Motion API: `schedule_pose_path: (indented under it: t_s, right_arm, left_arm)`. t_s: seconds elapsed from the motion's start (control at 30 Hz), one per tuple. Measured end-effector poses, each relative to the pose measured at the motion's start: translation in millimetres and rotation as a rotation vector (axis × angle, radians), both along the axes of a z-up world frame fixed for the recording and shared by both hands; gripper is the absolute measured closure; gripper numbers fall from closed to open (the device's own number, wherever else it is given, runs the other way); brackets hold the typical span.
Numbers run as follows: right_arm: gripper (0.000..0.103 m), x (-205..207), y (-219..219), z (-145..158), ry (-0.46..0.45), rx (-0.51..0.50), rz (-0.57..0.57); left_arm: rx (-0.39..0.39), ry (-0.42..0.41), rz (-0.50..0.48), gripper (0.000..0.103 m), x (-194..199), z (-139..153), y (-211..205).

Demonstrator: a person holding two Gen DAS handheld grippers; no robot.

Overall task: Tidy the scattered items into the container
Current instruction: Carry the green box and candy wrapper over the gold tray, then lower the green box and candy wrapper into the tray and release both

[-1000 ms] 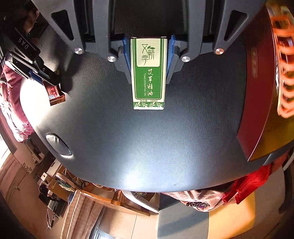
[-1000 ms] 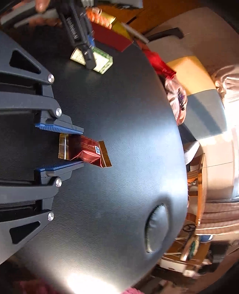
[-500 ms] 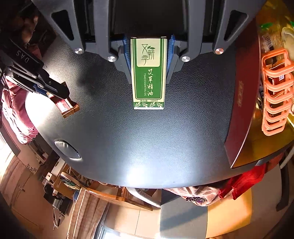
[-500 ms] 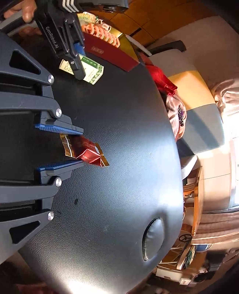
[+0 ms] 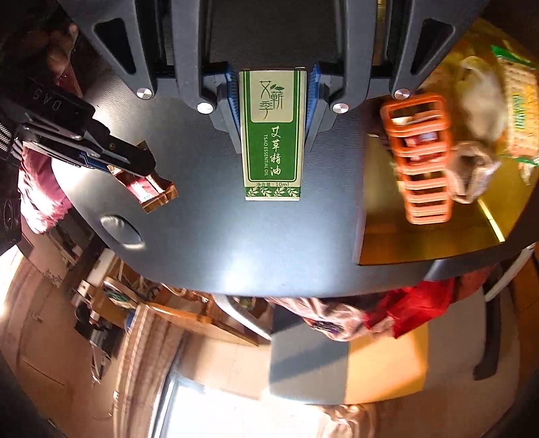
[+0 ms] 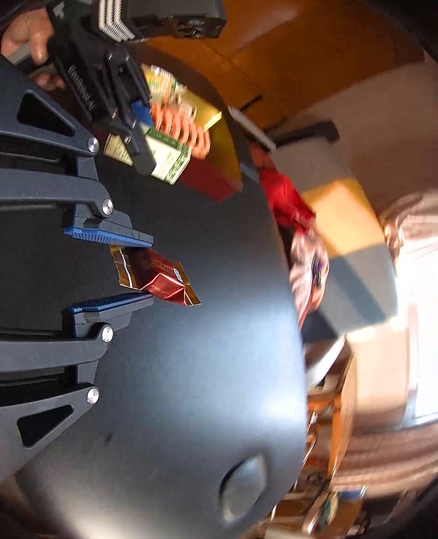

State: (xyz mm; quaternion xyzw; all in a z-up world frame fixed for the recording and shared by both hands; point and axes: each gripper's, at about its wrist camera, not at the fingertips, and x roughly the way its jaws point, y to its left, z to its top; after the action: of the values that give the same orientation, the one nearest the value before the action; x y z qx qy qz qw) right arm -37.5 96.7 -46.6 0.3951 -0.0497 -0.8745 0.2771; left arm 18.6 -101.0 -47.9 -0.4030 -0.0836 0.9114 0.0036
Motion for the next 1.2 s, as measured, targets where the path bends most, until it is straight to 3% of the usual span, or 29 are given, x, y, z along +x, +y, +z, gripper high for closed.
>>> schedule_pose_path:
  t_s: [0.3, 0.57, 0.77, 0.93, 1.03, 1.2]
  right_arm:
    - [0.075, 10.5, -123.6, 38.4, 0.045, -0.076, 0.29]
    - [0.075, 19.3, -202.5, 24.9, 0.02, 0.004, 0.412]
    - [0.074, 13.1, -227.6, 11.2, -0.006, 0.058, 0.43]
    - [0.071, 9.1, -226.3, 1.0, -0.028, 0.072, 0.413]
    - [0.061, 8.4, -221.9, -1.6, -0.031, 0.075, 0.404]
    - [0.058, 9.5, -215.9, 0.3, -0.023, 0.062, 0.39]
  left_arm:
    - [-0.029, 0.052, 0.27, 0.072, 33.3, 21.7, -108.0]
    - [-0.035, 0.024, 0.384, 0.072, 41.5, 6.8, -167.8]
    - [-0.004, -0.006, 0.404, 0.072, 34.0, -10.5, -182.2]
    - [-0.032, -0.016, 0.388, 0.068, 28.2, -14.5, -178.8]
    - [-0.029, -0.017, 0.397, 0.066, 28.4, -14.7, -180.7]
    - [-0.027, 0.002, 0.416, 0.06, 37.6, -8.6, -183.4]
